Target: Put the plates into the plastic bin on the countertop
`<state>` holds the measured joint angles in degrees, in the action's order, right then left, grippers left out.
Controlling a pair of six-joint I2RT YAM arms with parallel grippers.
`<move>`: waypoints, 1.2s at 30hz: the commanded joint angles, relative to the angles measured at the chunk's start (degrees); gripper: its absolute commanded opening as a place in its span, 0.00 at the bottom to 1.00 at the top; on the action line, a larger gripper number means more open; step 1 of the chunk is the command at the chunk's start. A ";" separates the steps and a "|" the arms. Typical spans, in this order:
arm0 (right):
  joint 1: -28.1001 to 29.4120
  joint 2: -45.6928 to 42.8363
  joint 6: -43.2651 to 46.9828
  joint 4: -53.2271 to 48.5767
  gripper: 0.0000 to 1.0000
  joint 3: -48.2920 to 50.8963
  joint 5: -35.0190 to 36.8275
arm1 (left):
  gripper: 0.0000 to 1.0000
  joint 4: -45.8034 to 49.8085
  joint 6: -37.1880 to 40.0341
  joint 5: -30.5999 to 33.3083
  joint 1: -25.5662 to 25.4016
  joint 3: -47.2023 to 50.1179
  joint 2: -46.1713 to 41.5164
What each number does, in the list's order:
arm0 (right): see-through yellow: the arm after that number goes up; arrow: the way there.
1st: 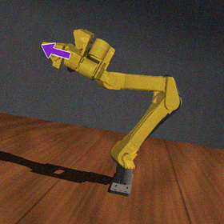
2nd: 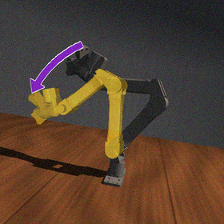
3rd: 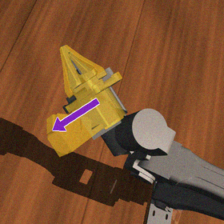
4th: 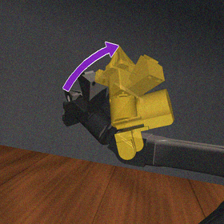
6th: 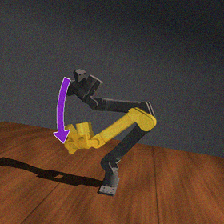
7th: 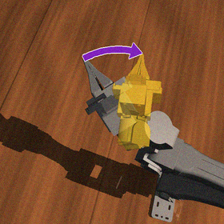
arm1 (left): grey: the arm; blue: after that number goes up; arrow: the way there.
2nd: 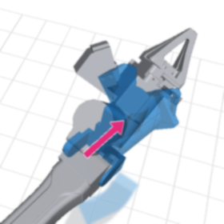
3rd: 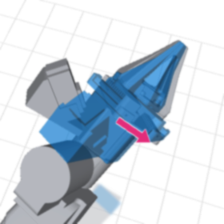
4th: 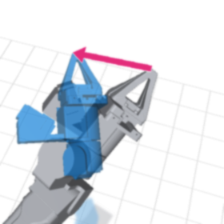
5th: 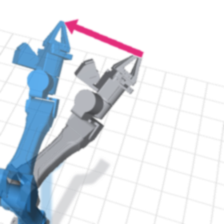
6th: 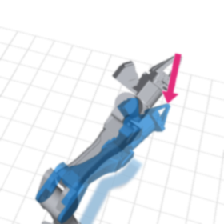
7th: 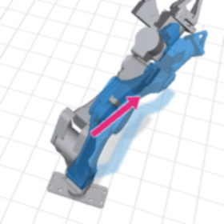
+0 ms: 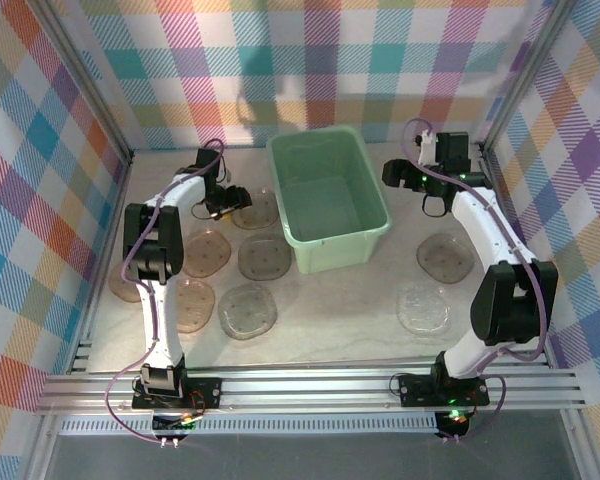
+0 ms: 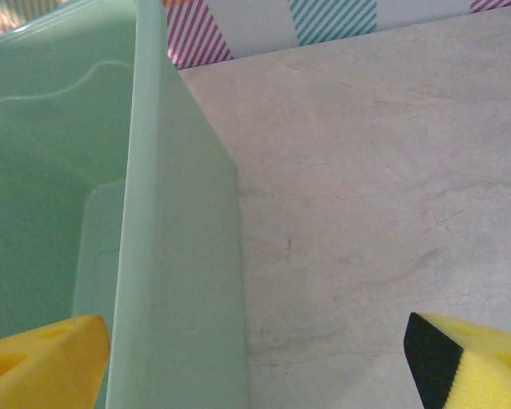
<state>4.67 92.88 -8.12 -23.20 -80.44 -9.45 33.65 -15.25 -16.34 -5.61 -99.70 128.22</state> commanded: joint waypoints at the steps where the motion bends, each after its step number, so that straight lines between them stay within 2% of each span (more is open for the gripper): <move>1: 0.59 0.94 0.70 0.35 0.90 -2.09 0.55 | 0.60 2.93 1.10 0.57 -0.50 -1.68 1.31; 12: 0.98 0.79 1.10 -0.09 0.89 -1.78 1.52 | 0.48 5.24 1.53 4.38 -0.51 -2.34 2.90; 36: 1.77 -3.31 1.31 0.18 0.89 1.59 4.00 | 0.12 4.09 3.29 4.22 -0.54 -1.17 1.70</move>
<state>5.98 91.96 -7.66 -23.22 -79.90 -5.98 36.51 -12.82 -11.73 -5.61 -101.41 129.38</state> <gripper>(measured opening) 0.893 0.134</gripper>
